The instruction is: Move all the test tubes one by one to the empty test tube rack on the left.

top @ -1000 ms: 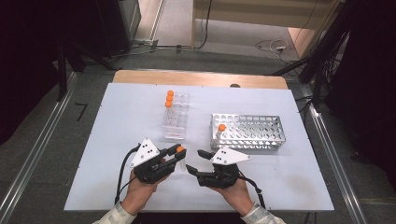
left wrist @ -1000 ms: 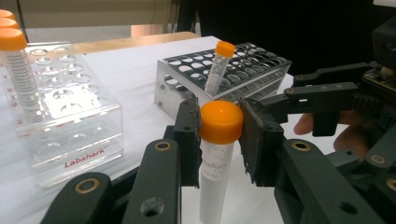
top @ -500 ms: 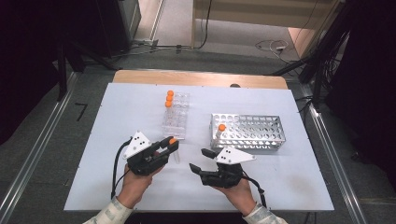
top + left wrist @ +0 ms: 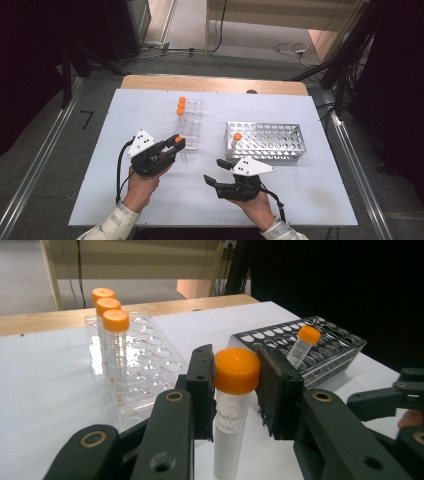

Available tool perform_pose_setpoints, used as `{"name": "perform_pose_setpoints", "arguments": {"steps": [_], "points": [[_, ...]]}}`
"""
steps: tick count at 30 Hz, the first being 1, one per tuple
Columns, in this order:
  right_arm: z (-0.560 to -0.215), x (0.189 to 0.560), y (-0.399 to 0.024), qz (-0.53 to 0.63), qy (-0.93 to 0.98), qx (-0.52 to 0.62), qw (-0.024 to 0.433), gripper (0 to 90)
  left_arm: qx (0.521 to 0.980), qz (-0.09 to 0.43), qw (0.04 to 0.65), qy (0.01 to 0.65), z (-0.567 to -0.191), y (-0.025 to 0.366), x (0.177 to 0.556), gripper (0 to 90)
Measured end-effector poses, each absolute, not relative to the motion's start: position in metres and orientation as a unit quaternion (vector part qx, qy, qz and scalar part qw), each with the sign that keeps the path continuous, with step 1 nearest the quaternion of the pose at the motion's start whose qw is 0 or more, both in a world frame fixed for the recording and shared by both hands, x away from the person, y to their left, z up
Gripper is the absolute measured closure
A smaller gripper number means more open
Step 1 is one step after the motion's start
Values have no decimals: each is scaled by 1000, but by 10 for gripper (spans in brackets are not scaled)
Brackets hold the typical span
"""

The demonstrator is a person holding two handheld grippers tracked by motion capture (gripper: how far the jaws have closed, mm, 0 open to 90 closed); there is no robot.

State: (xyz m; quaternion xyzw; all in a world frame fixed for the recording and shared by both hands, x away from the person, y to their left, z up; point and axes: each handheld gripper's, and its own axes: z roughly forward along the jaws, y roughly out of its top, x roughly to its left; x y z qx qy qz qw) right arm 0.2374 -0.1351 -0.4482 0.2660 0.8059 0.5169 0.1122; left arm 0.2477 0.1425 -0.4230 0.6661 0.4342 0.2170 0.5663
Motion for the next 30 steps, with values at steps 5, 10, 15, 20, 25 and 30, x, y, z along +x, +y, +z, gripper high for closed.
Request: {"name": "perform_pose_setpoints", "arguments": {"steps": [5,10,15,20,25,30], "points": [[-448,238,-136,517,805,267,111,335,663,220,565,439,-420,144,255,693],[-448,238,-136,516,806,268,110,335,661,227,563,441,-414,145,261,693],[-447,238,-137,518,805,267,110,335,659,229,562,445,-410,146,267,693],[-447,238,-137,518,804,269,110,336,658,232,560,447,-407,147,272,693],[-448,238,-138,517,806,267,110,335,657,240,557,447,-401,148,277,693],[-447,238,-138,518,804,269,109,335,655,246,555,450,-396,148,283,693]]}}
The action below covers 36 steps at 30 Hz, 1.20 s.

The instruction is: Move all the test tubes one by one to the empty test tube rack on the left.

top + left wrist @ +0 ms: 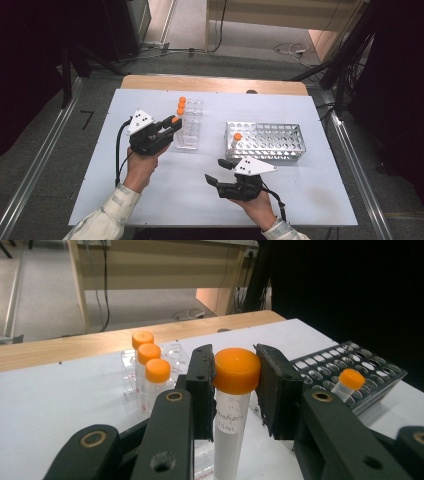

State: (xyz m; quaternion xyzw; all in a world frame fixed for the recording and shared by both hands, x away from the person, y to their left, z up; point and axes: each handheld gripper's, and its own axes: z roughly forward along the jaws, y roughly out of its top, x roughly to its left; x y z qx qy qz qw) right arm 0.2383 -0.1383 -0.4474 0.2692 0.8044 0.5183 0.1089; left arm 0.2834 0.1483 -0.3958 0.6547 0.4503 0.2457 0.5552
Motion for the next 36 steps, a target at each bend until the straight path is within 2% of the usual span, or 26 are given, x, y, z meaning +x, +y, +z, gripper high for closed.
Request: {"name": "perform_pose_setpoints", "arguments": {"steps": [23,36], "points": [[-445,238,-144,523,800,274,109,336,632,297,539,472,-394,149,325,693],[-445,238,-146,523,799,274,110,337,637,323,522,466,-401,142,332,692]]}}
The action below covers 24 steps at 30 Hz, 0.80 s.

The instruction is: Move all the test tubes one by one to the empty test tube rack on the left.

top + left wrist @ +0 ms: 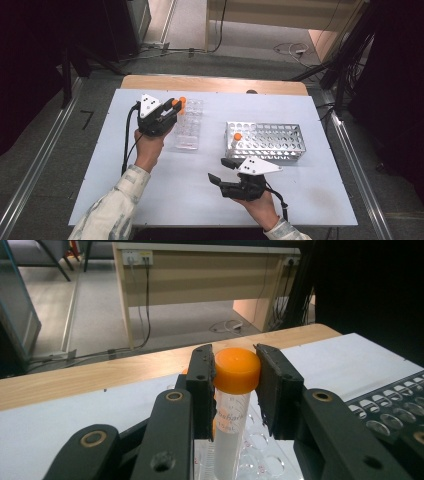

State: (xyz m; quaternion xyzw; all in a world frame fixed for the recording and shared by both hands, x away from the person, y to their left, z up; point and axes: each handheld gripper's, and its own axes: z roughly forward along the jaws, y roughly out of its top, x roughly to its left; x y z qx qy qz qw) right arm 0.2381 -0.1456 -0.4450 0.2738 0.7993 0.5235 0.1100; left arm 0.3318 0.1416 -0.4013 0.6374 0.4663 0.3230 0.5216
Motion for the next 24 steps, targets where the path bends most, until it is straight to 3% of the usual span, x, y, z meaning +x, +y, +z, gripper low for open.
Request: {"name": "perform_pose_setpoints", "arguments": {"steps": [24], "points": [[-445,238,-146,524,799,274,110,337,658,329,478,480,-431,129,337,689]]}}
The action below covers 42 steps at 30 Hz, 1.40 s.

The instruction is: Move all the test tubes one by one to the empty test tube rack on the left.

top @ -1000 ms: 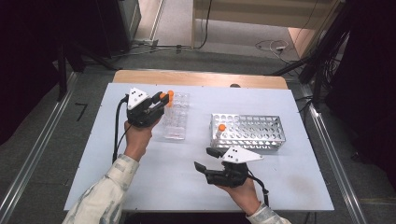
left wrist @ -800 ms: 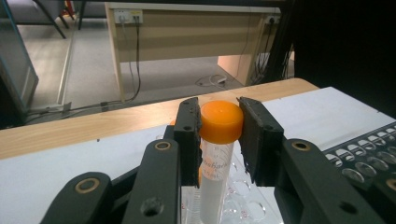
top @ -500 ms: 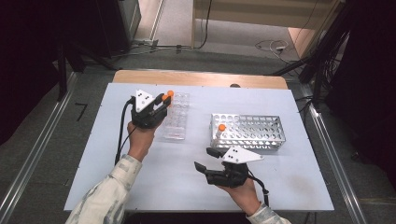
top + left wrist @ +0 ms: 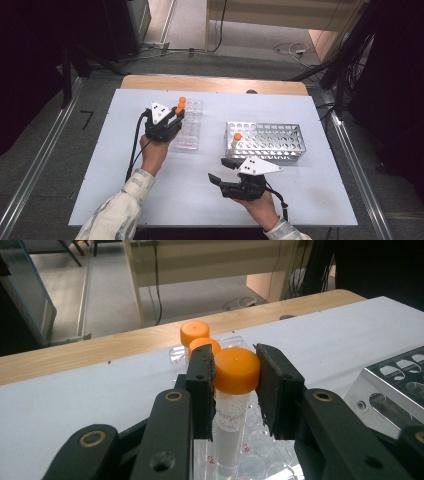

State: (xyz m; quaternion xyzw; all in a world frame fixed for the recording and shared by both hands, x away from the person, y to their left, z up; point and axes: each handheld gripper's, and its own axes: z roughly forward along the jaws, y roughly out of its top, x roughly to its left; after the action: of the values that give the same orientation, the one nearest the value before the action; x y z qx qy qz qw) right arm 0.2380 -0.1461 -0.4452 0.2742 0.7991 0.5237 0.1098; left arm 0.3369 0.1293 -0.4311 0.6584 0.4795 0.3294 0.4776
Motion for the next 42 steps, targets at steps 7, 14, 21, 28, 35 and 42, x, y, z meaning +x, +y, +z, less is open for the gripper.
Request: {"name": "perform_pose_setpoints", "arguments": {"steps": [7,14,21,28,35,42], "points": [[-445,238,-146,523,799,274,109,337,660,328,476,479,-431,128,336,687],[-446,238,-145,522,800,274,109,337,660,328,475,481,-431,128,336,684],[-446,238,-146,523,799,275,109,337,660,320,478,483,-430,129,335,618],[-446,238,-146,523,799,275,112,337,660,315,486,479,-427,129,331,598],[-447,241,-152,516,799,283,126,337,662,301,499,471,-422,129,318,494],[-446,246,-161,514,792,297,142,337,654,287,511,478,-426,132,302,380]]}}
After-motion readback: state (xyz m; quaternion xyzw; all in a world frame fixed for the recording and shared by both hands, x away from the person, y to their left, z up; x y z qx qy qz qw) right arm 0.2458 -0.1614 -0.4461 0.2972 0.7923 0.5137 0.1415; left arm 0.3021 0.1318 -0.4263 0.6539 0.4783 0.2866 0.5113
